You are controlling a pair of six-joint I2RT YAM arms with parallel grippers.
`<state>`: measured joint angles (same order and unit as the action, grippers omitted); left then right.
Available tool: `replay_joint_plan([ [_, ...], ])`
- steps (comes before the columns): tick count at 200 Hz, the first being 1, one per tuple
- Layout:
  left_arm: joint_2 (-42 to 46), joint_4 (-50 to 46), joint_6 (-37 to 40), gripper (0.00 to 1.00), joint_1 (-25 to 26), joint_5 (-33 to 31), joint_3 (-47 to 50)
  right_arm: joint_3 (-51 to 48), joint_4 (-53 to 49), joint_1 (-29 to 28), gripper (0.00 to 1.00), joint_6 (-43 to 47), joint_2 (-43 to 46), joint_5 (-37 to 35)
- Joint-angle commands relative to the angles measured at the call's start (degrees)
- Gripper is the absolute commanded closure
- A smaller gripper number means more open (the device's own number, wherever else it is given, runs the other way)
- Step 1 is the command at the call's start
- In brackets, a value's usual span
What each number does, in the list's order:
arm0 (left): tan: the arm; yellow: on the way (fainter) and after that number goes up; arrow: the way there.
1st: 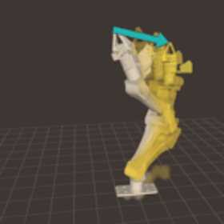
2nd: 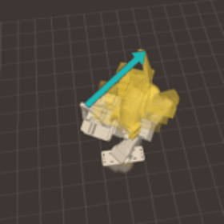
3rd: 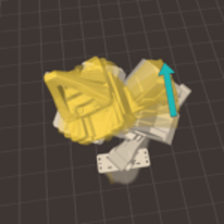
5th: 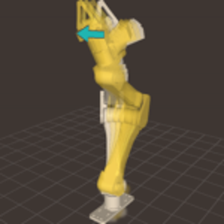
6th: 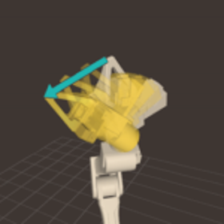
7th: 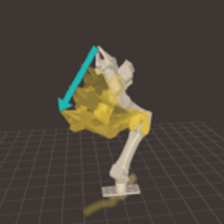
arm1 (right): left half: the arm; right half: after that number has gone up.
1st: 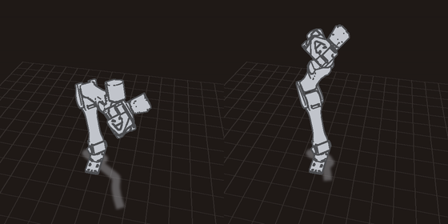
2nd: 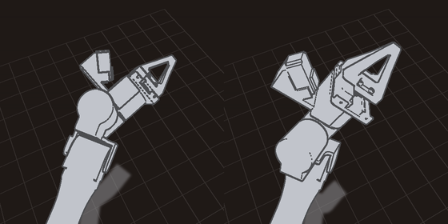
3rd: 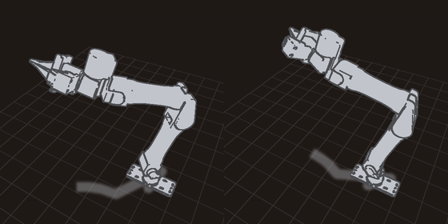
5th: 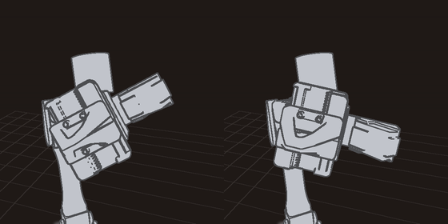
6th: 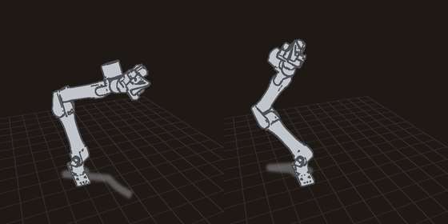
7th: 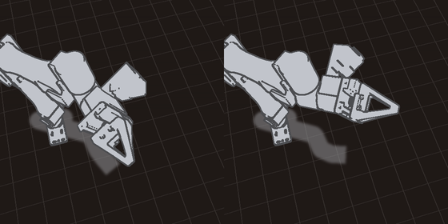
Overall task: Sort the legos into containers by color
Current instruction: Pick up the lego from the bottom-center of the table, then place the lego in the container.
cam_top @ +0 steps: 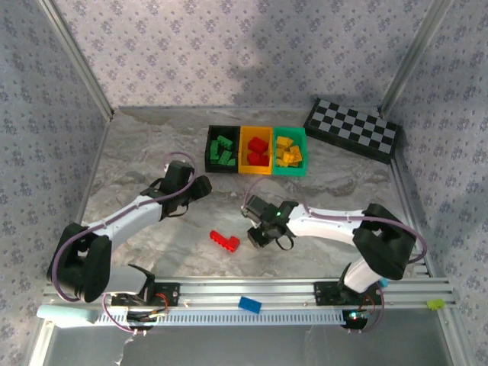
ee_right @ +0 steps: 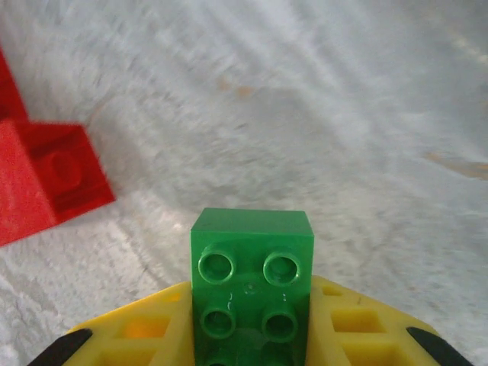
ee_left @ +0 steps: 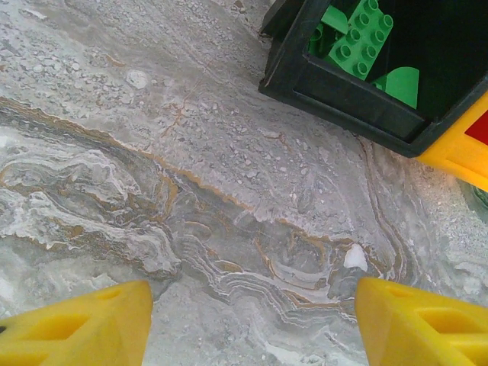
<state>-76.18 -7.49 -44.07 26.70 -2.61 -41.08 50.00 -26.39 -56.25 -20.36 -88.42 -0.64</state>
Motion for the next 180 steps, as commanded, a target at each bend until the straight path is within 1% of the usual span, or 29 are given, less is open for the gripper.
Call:
replay_joint_plan([
  [1, 0.16, -0.08, 0.06, 0.3, 0.26, 0.08, -0.62, -1.11, 1.34, 2.75, 0.69, -2.26, 2.05, -0.75],
  [22, 0.08, -0.61, 0.21, 0.29, 0.28, -0.25, -0.82, -0.34, 3.54, 6.03, 0.68, -2.19, 1.99, 0.2],
  [48, -0.3, -0.58, 0.21, 0.29, 0.25, -0.12, -0.84, 3.73, 4.31, 8.84, 0.68, -0.57, 1.0, 0.64],
  [85, -1.73, -1.5, 0.51, 0.29, 0.28, 1.35, -2.71, 8.59, 4.45, 10.38, 0.67, 2.25, -1.6, 1.87],
  [128, -1.76, -2.41, 0.92, 0.29, 0.24, 0.98, -2.55, 14.41, 4.29, 11.59, 0.67, 5.03, -4.96, 2.2],
  [150, -1.68, -3.16, 1.32, 0.29, 0.28, 1.25, -2.84, 17.76, 4.89, 12.91, 0.66, 5.42, -8.12, 2.64],
  [153, -1.58, -3.34, 1.47, 0.29, 0.24, 1.21, -2.87, 19.96, 5.01, 13.09, 0.66, 5.48, -8.59, 2.85],
  [180, -1.06, -4.99, 2.12, 0.29, 0.27, 1.16, -3.15, 26.5, 5.47, 14.64, 0.66, 5.34, -13.39, 3.69],
])
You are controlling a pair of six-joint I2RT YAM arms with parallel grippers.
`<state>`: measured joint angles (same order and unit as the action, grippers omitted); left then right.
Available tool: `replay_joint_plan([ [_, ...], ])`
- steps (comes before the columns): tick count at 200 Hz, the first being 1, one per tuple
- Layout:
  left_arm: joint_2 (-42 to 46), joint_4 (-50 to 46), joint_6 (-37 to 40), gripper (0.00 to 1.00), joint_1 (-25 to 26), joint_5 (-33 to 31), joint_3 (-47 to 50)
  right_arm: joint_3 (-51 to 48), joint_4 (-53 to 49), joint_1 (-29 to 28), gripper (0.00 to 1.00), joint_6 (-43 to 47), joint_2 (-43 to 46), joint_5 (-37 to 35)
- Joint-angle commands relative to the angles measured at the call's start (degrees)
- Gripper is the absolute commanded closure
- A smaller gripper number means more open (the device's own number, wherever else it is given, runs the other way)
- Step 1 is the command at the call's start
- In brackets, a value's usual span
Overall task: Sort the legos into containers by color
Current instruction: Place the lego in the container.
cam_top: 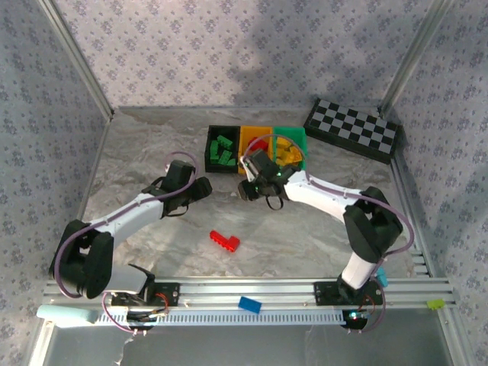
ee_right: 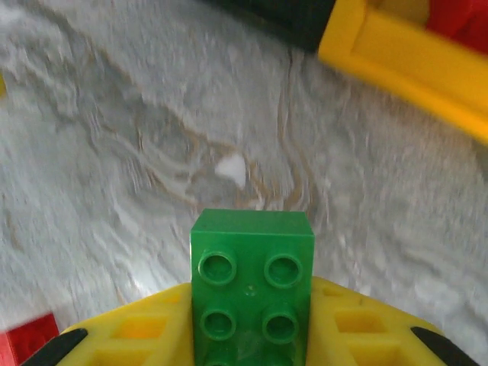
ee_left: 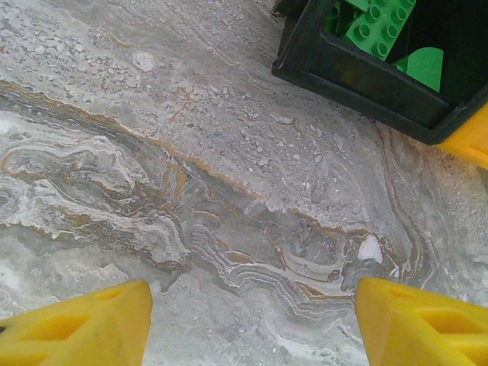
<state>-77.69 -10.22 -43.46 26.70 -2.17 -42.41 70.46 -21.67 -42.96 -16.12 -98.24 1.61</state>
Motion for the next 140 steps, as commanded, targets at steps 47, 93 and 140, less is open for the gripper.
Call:
replay_joint_plan([
  [47, 2.33, -2.77, 0.94, 0.29, 0.37, 2.1, -0.22, 21.32, 1.78, 4.18, 0.66, 0.17, -15.27, 3.52],
  [93, 5.93, -4.1, 0.44, 0.29, 0.84, 2.92, 2.49, 37.94, -0.68, 5.82, 0.64, 0.47, -27.35, 4.28],
  [140, 7.39, -4.78, 0.53, 0.29, 1.15, 3.96, 4.13, 54.77, -7.35, 7.29, 0.53, 0.68, -36.85, 5.34],
])
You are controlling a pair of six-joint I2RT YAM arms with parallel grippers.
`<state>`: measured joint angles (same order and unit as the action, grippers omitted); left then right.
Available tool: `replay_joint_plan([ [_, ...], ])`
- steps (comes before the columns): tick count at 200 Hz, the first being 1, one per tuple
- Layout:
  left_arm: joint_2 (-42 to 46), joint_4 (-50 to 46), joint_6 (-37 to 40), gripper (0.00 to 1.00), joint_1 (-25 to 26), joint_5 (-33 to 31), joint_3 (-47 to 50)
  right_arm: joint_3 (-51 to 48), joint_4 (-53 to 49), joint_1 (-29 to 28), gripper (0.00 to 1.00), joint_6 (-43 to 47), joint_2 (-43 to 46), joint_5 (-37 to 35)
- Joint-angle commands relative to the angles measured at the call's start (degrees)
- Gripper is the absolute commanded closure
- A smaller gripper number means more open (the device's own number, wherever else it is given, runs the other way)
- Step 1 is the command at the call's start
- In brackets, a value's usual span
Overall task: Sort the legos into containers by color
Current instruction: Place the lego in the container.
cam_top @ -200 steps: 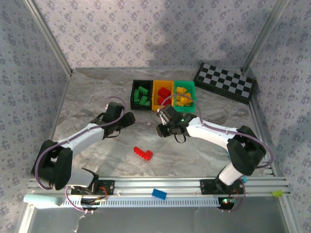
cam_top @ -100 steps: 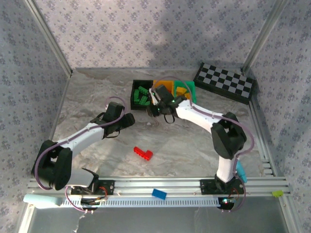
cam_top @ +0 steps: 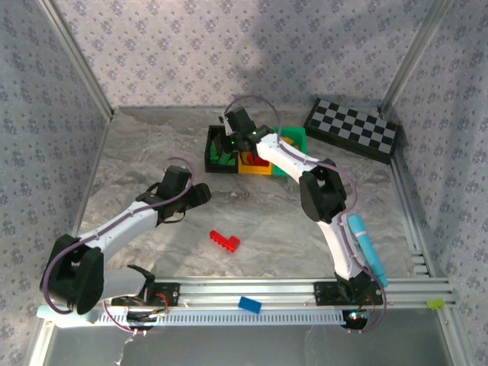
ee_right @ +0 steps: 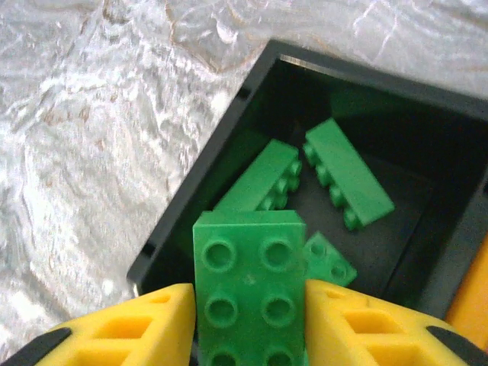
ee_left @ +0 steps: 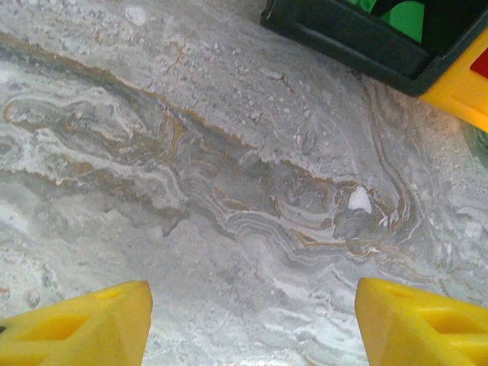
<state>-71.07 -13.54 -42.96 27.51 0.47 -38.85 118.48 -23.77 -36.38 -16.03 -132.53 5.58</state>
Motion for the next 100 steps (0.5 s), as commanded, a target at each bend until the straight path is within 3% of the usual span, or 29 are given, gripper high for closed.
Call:
replay_joint_plan([
  [1, 0.72, -1.47, 0.05, 0.29, 0.31, 1.39, 0.55, 6.76, -5.29, 0.7, 0.53, 0.67, -2.51, 1.4],
  [40, -1.36, -0.13, 0.43, 0.29, 0.52, 2.16, 0.02, -1.08, -2.89, 0.28, 0.53, 2.31, 4.24, 1.37],
  [100, -4.99, 2.02, 1.16, 0.29, 1.32, 3.21, -0.7, -28.96, 3.38, -3.73, 0.53, 6.34, 23.49, 2.77],
])
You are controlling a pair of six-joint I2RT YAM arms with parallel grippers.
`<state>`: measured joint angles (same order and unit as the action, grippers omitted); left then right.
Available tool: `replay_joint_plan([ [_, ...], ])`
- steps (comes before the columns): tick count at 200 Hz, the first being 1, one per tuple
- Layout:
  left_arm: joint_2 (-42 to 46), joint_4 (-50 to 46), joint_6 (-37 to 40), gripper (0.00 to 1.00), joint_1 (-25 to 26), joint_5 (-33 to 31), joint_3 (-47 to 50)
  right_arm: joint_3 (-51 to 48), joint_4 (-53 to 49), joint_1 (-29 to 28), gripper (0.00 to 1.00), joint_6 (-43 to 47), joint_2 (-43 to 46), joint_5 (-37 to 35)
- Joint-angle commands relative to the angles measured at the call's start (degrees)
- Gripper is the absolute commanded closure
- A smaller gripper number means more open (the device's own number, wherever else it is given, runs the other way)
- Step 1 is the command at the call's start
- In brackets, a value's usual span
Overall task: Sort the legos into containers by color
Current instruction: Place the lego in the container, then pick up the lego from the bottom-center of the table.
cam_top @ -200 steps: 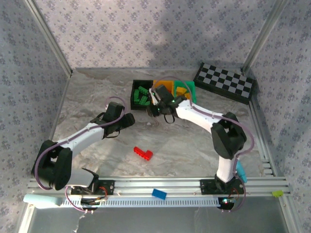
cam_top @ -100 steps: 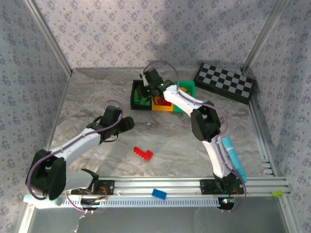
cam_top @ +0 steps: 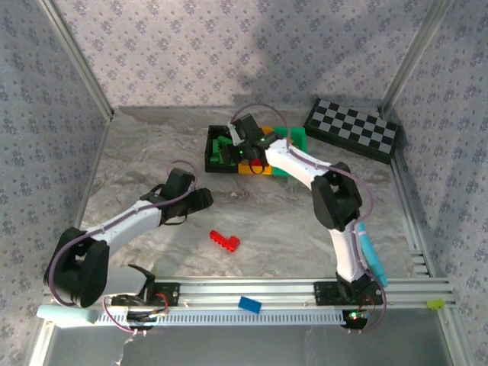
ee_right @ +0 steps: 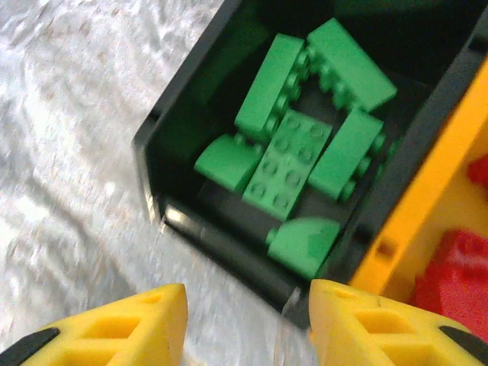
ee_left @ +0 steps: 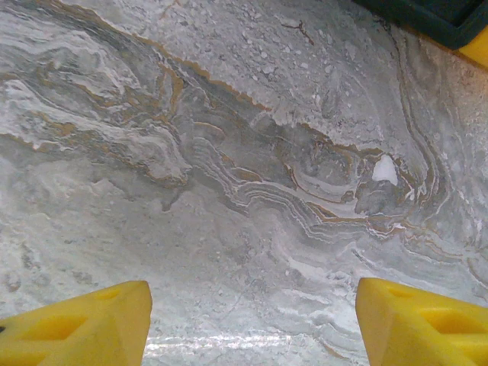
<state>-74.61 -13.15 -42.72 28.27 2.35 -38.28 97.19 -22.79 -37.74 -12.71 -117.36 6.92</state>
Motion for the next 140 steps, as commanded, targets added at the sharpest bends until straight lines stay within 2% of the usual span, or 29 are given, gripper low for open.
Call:
replay_joint_plan([
  [1, -1.47, 1.63, 0.9, 0.29, 0.6, 1.34, -1.18, -8.09, 2.48, -2.45, 0.53, 3.08, 8.61, 1.52],
  [20, -2.11, 2.11, 0.76, 0.29, 0.88, 0.67, -0.49, -15.88, 3.29, -4.78, 0.53, 3.87, 13.29, 2.38],
  [57, -2.27, 2.47, -0.52, 0.29, 0.72, -1.89, 0.15, -23.88, 1.74, -9.76, 0.53, 4.45, 17.78, 1.17],
  [91, -3.69, 1.91, -1.78, 0.29, -0.15, -3.12, -1.03, -26.25, -0.97, -15.59, 0.53, 6.23, 19.4, -0.05],
  [140, -4.72, 2.93, -1.84, 0.29, -3.57, 0.01, -1.61, -28.02, -3.29, -22.24, 0.53, 7.62, 18.49, 0.68],
])
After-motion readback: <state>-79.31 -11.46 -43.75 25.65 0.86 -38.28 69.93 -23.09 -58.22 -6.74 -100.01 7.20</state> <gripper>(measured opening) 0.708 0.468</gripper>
